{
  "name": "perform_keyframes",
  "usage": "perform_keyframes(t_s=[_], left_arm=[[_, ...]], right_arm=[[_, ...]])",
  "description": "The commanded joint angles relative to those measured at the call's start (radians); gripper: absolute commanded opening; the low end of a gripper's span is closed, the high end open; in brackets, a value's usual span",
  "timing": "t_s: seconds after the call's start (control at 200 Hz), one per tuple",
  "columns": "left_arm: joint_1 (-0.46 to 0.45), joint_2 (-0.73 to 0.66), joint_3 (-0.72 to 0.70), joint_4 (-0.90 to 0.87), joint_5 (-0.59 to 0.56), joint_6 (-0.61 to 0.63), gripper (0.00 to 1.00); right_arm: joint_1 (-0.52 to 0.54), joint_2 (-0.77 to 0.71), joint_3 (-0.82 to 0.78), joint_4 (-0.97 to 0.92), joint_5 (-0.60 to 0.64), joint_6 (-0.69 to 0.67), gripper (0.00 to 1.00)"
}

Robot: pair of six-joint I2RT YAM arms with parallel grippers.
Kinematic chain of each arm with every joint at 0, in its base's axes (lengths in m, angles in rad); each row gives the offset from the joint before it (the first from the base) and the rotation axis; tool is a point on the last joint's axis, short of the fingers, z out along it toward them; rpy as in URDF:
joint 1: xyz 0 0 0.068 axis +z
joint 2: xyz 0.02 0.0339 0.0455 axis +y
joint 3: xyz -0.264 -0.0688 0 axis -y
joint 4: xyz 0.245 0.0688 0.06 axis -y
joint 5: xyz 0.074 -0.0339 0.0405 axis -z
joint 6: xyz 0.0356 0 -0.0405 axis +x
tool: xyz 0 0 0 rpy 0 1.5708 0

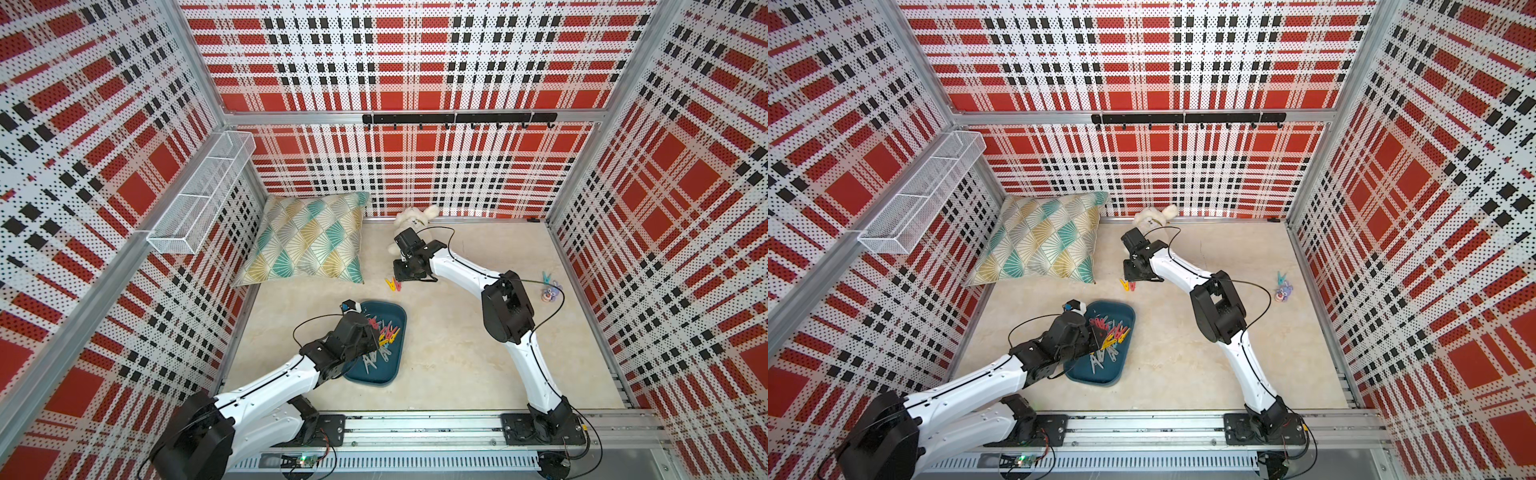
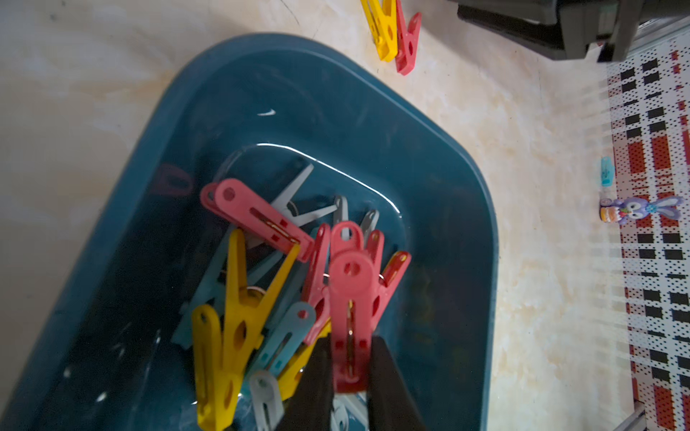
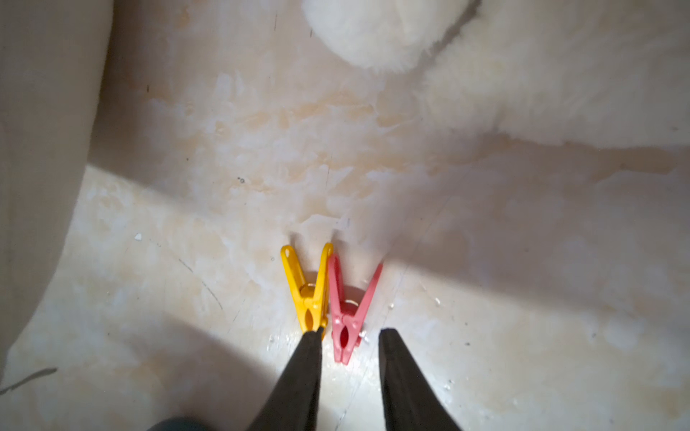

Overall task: Put the clothespins into the storage box
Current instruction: Place the clothespin in the storage box, then pick up the clothespin from the center of the board.

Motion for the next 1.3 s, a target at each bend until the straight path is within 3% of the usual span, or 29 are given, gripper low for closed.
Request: perform_keyframes(t_s=[0.0, 0.085, 0.2, 0.481, 0.701, 0.912, 1.298], left_arm=[[0.008, -0.002, -0.010, -0.019, -0.021, 0.002, 0.29], [0.008, -0.007, -0.010, -0.022, -0.025, 0.003, 0.41], [0.008, -0.017, -0.007, -0.031, -0.029, 0.004, 0.46], [0.009, -0.045, 0.008, -0.048, -0.040, 0.007, 0.47], [0.011, -0.077, 0.015, -0.062, -0.049, 0.009, 0.47], [0.011, -0.109, 0.033, -0.075, -0.058, 0.011, 0.47], [0.013, -0.129, 0.091, -0.046, -0.058, 0.053, 0.49]], right_arm=[[0.005, 0.052, 0.064, -0.042, 0.039, -0.002, 0.34], [0.005, 0.077, 0.091, -0.050, 0.046, -0.002, 0.34], [0.002, 0.098, 0.108, -0.057, 0.059, 0.000, 0.35], [-0.006, 0.132, 0.116, -0.053, 0.045, 0.000, 0.34], [-0.012, 0.131, 0.097, -0.045, 0.043, 0.001, 0.25], [-0.026, 0.076, 0.011, 0.004, 0.035, 0.003, 0.14], [-0.045, -0.085, -0.166, 0.058, 0.028, 0.003, 0.04]])
